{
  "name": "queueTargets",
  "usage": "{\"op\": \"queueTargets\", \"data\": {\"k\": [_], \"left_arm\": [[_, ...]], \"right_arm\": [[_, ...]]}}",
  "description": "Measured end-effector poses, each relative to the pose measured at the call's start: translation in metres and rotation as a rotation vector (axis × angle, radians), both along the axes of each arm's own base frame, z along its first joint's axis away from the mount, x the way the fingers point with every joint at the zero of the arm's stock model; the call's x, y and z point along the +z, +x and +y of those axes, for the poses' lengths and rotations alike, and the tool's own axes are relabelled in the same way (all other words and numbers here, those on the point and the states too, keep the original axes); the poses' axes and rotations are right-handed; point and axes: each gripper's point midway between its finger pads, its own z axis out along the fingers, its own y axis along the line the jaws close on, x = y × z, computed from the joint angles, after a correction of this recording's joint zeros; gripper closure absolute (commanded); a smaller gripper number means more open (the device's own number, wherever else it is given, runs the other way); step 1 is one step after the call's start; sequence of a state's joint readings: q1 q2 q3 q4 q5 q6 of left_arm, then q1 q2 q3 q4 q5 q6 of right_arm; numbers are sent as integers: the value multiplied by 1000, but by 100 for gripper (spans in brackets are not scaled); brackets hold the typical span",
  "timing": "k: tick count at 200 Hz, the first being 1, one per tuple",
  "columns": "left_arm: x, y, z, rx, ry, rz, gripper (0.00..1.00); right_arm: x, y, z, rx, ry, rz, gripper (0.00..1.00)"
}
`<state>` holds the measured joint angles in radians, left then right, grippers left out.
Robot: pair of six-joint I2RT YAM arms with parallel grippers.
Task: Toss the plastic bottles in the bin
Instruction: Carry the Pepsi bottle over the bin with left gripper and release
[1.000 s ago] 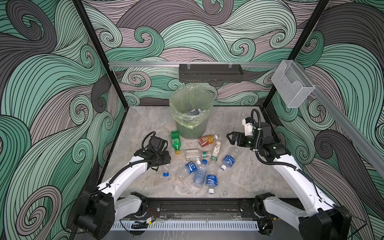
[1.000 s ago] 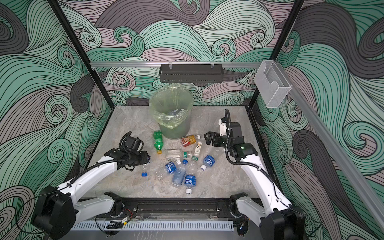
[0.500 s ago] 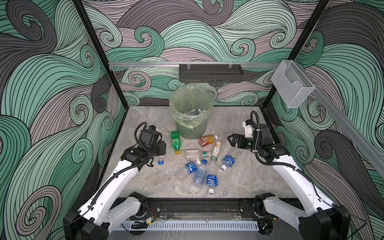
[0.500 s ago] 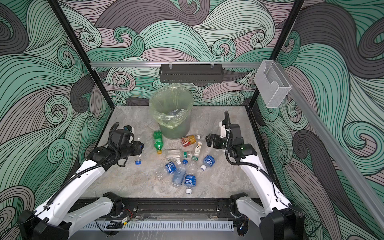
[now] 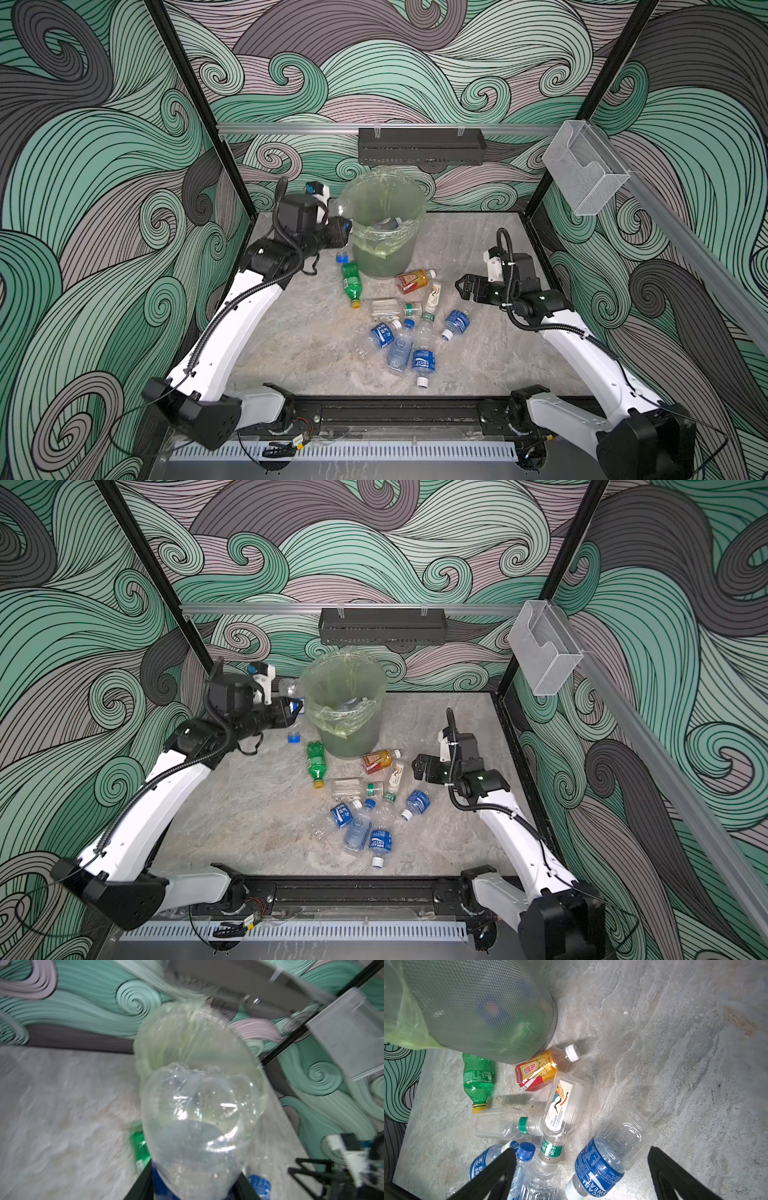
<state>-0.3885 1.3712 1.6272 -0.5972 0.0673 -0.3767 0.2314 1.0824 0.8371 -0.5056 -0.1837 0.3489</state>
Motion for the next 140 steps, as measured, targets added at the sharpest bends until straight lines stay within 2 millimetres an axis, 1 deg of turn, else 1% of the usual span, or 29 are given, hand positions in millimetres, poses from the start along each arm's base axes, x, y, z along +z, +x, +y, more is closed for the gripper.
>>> {"op": "queueTargets", "data": {"k": [9,17,26,38,54,66,77,90,111,129,140], "left_arm": [[21,18,-14,-32,-27,-38,29],[36,33,-25,-58,-50,-64,22],[46,47,-35,-81,-64,-81,19],[44,58,-42,-95,-67,-76,15],[26,62,-44,-99,-49,-37,11],[11,58,-42,-98,-32,-8,10],[-4,50,-38,-98,-9,18,10],[-13,39,-32,-96,17,32,10],[-17,14,-16,-81,59,29,9],[-18,-11,4,-53,93,7,7],[-25,-26,16,-30,115,7,6]], "right_arm": [[-4,-3,-1,-4,1,12,1],[-8,-6,-1,-7,1,25,1],[-10,-10,-2,-11,1,35,0],[-10,-15,-4,-17,5,39,0],[-6,-22,-5,-21,10,29,0],[-3,-26,-7,-24,12,23,0],[-3,-29,-8,-26,12,22,1],[-7,-33,-9,-29,9,37,1],[-15,-37,-10,-37,4,73,3],[-22,-38,-11,-48,6,101,5],[-29,-40,-11,-57,8,123,6]]}}
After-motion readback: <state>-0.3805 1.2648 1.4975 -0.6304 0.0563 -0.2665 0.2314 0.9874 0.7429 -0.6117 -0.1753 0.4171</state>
